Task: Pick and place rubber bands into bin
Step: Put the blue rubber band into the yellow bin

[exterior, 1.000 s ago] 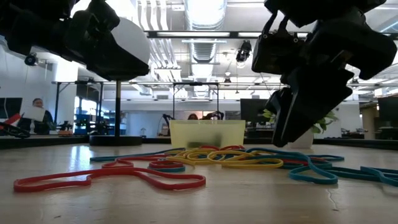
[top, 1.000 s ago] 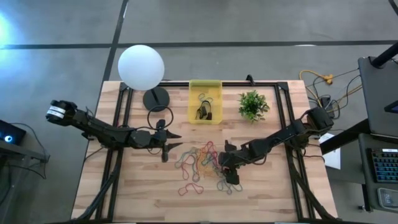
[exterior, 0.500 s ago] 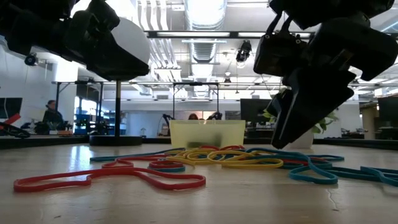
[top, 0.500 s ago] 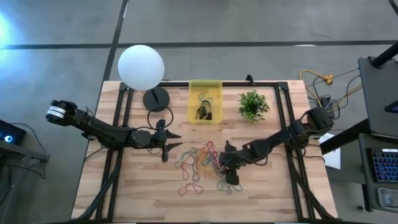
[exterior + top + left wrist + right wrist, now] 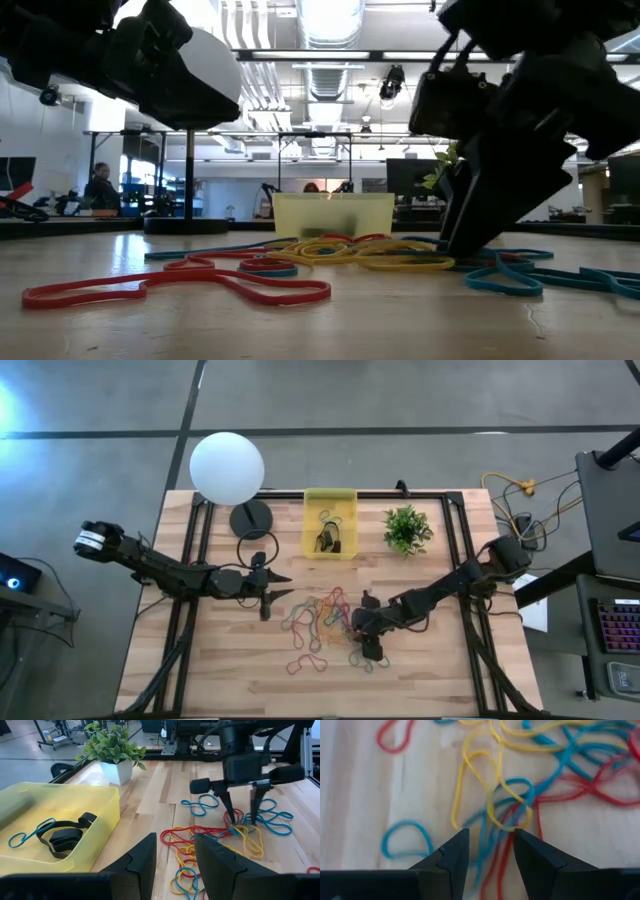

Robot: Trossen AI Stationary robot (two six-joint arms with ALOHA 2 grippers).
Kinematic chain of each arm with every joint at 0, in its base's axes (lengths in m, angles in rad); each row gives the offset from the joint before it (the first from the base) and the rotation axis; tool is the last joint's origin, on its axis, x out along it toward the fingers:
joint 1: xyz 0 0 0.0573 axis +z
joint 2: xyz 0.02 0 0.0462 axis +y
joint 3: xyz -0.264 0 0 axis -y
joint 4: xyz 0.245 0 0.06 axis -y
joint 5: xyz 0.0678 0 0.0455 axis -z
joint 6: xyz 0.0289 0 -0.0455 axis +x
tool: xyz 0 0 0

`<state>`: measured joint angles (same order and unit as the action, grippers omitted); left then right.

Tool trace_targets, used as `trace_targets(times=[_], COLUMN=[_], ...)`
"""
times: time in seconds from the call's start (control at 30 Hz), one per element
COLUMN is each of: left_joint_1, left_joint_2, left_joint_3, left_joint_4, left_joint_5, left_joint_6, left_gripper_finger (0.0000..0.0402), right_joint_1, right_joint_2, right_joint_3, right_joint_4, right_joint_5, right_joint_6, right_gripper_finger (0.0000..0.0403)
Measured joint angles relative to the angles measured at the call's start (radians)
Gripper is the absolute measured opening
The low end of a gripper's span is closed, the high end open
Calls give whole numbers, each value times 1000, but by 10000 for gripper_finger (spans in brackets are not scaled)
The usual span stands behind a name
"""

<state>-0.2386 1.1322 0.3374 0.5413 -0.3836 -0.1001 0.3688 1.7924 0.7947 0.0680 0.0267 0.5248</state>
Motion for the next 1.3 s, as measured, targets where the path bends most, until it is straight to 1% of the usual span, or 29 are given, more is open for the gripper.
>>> trace_targets(times=[0.13,0.3,0.4,0.57,0.6,0.87,0.93,1.23,1.3], left_joint_1=[0,0,0,0,0,0,0,1,2], left_joint_2=[0,0,0,0,0,0,8,70,79], left_joint_3=[0,0,0,-1,-1,-1,-1,2,6], left_joint_4=[0,0,0,-4,-4,-5,1,36,34], left_joint_5=[0,0,0,0,0,0,0,0,0], left_joint_6=[-1,-2,-2,-2,-2,-2,-2,1,4], left_gripper_finger=[118,118,118,118,118,118,118,118,118], right_joint_1=[-1,-1,0,0,0,-3,-3,-9,-9], right_joint_2=[40,21,4,-10,-13,-67,-96,-286,-332], right_joint_3=[23,26,26,32,32,32,32,33,33], right_joint_4=[8,-10,-56,-105,-107,-156,-172,-289,-306], right_joint_5=[-29,-23,-23,-9,-9,5,30,131,140], right_joint_6=[-2,-19,-40,-85,-95,-133,-142,-196,-211], right_gripper_finger=[146,131,103,27,18,9,9,8,8])
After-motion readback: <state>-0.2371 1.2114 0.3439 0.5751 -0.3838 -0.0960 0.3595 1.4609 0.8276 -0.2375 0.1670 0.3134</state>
